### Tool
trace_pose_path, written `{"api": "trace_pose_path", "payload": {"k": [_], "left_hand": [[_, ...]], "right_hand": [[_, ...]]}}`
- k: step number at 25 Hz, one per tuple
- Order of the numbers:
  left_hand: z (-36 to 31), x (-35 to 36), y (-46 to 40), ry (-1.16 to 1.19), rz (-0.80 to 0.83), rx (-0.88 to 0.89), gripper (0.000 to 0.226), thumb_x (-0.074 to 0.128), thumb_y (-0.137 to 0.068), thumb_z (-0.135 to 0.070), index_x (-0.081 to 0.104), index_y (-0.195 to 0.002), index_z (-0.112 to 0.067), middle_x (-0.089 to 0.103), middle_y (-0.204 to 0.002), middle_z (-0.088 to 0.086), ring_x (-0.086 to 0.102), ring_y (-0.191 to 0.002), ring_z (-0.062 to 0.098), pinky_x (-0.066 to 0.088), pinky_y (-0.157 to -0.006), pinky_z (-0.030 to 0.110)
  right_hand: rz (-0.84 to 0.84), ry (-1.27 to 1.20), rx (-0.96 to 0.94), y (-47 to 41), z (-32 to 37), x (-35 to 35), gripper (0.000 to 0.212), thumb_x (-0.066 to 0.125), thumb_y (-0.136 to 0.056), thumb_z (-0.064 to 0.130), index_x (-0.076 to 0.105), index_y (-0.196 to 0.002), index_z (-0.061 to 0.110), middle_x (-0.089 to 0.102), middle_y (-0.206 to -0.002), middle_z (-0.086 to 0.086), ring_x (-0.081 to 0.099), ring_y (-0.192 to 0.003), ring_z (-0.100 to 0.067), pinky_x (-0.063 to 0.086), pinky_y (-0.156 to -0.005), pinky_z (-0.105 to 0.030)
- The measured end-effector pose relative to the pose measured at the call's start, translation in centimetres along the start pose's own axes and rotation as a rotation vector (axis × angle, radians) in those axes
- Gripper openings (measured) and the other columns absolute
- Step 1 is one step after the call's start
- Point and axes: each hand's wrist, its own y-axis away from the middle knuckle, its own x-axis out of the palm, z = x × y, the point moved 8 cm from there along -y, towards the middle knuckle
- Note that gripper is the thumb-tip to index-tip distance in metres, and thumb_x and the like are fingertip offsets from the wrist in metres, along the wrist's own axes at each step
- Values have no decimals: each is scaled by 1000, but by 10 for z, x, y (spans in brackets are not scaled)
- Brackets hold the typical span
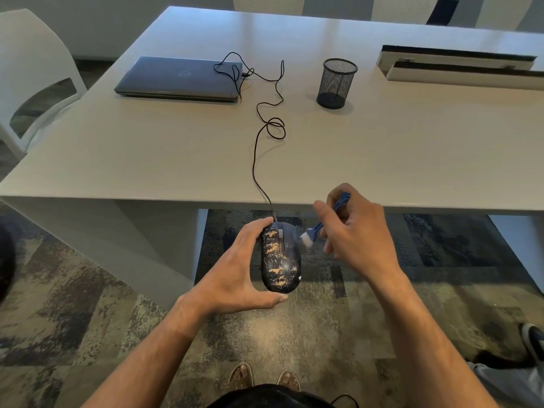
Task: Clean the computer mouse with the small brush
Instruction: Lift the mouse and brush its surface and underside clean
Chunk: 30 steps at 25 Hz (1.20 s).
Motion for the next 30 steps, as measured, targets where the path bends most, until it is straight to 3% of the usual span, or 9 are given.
{"api": "trace_pose_path", "payload": {"k": [3, 7, 13, 16, 18, 22, 26, 30], "left_hand": [[0, 0, -1, 11, -4, -5, 119, 89, -60, -46, 18, -154, -29, 31, -151, -12, 35, -138, 1, 33, -118, 25], [-1, 0, -2, 24, -9, -5, 121, 90, -60, -46, 18, -155, -26, 33, -152, -8, 38, -139, 7, 36, -118, 31], [3, -3, 0, 9, -23, -16, 120, 89, -60, -49, 18, -154, -29, 30, -151, -17, 34, -139, -2, 31, -117, 21], [2, -2, -3, -1, -16, -4, 120, 89, -61, -47, 18, -155, -25, 33, -152, -10, 36, -140, 3, 31, -118, 23], [2, -2, -4, -1, -16, -5, 120, 89, -60, -49, 18, -155, -26, 34, -151, -10, 37, -139, 3, 32, -116, 22], [5, -3, -1, -6, -16, -14, 120, 90, -60, -49, 18, -154, -30, 32, -151, -14, 35, -139, -1, 31, -116, 19], [4, -2, -2, -1, -14, -10, 120, 90, -60, -48, 19, -155, -27, 34, -152, -10, 37, -140, 3, 32, -117, 24], [1, -4, -2, 1, -12, -10, 120, 90, -60, -49, 19, -154, -30, 34, -151, -12, 39, -139, 3, 35, -116, 25]], "right_hand": [[-49, -86, -9, 1, 4, -2, 18, 61, -99, 34, 54, -88, 22, 68, -63, -4, 65, -43, -12, 51, -42, -22], [69, -347, 79, 8, -3, 19, 19, 61, -100, 30, 54, -89, 17, 70, -60, -6, 64, -41, -20, 47, -38, -24], [-44, -396, 172, 7, -28, -2, 19, 57, -102, 31, 54, -91, 16, 71, -63, -7, 65, -44, -24, 49, -39, -27], [45, -588, 181, 9, -26, 15, 26, 52, -105, 29, 59, -90, 9, 70, -63, -9, 64, -44, -22, 48, -38, -27], [75, -595, 201, 12, -29, 24, 31, 50, -105, 28, 62, -86, 8, 69, -62, -9, 64, -44, -22, 48, -39, -28], [-25, -501, 204, 12, -40, 7, 32, 51, -105, 31, 63, -87, 8, 70, -63, -8, 65, -46, -21, 49, -40, -28], [31, -699, 153, 15, -34, 17, 32, 54, -102, 34, 61, -92, 4, 70, -66, -10, 66, -48, -21, 50, -40, -26], [40, -708, 176, 20, -41, 20, 34, 56, -95, 40, 60, -91, 6, 69, -66, -10, 65, -49, -21, 51, -42, -28]]}}
